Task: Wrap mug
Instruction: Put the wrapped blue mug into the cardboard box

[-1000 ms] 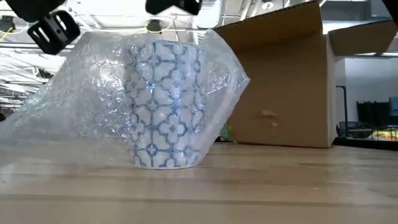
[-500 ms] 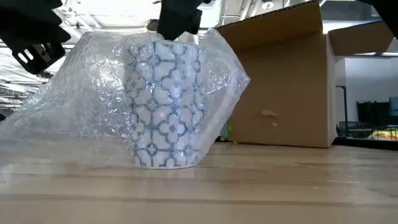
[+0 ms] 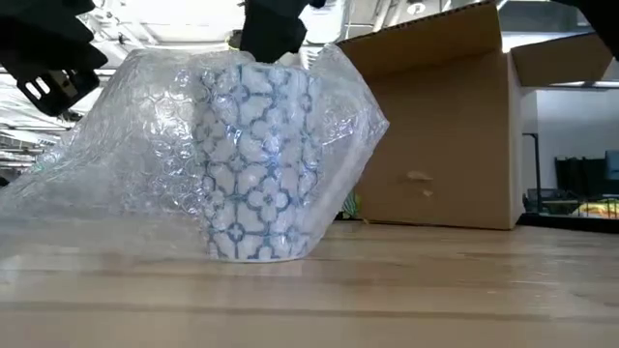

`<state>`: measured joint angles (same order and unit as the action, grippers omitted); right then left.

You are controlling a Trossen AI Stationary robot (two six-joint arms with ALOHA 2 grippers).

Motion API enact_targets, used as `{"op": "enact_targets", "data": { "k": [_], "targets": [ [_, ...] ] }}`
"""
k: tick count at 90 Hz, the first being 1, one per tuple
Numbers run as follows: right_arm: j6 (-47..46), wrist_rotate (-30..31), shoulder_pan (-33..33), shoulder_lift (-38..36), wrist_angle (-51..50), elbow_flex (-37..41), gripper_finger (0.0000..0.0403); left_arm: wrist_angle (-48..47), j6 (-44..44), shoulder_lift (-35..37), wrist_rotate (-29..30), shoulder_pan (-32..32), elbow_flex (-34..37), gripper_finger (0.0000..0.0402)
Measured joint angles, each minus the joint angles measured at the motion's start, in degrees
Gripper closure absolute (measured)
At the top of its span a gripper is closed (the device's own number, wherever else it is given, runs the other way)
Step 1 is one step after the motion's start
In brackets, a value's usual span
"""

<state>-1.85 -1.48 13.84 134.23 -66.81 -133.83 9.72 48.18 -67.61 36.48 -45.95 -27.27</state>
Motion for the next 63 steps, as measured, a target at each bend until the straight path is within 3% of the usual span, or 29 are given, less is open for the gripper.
{"op": "enact_targets", "data": {
  "k": [15, 32, 46, 63],
  "targets": [
    [-0.7, -0.2, -0.5, 4.5, -0.9, 0.1, 0.0139, -0.1, 0.1, 0.0, 0.0, 0.0, 0.0, 0.0344],
    [-0.9, -0.2, 0.3, 9.0, -1.9, -0.2, 0.0141, -0.1, 0.1, 0.0, 0.1, 0.0, 0.1, 0.0344],
    [-0.9, -0.3, 1.1, 9.8, -0.7, -0.2, 0.0205, -0.1, 0.1, 0.0, 0.2, 0.0, 0.1, 0.0344],
    [-3.1, 0.3, 1.2, 9.6, -0.8, -0.3, 0.0351, -0.1, 0.1, 0.0, 0.3, 0.0, 0.1, 0.0344]
  ]
}}
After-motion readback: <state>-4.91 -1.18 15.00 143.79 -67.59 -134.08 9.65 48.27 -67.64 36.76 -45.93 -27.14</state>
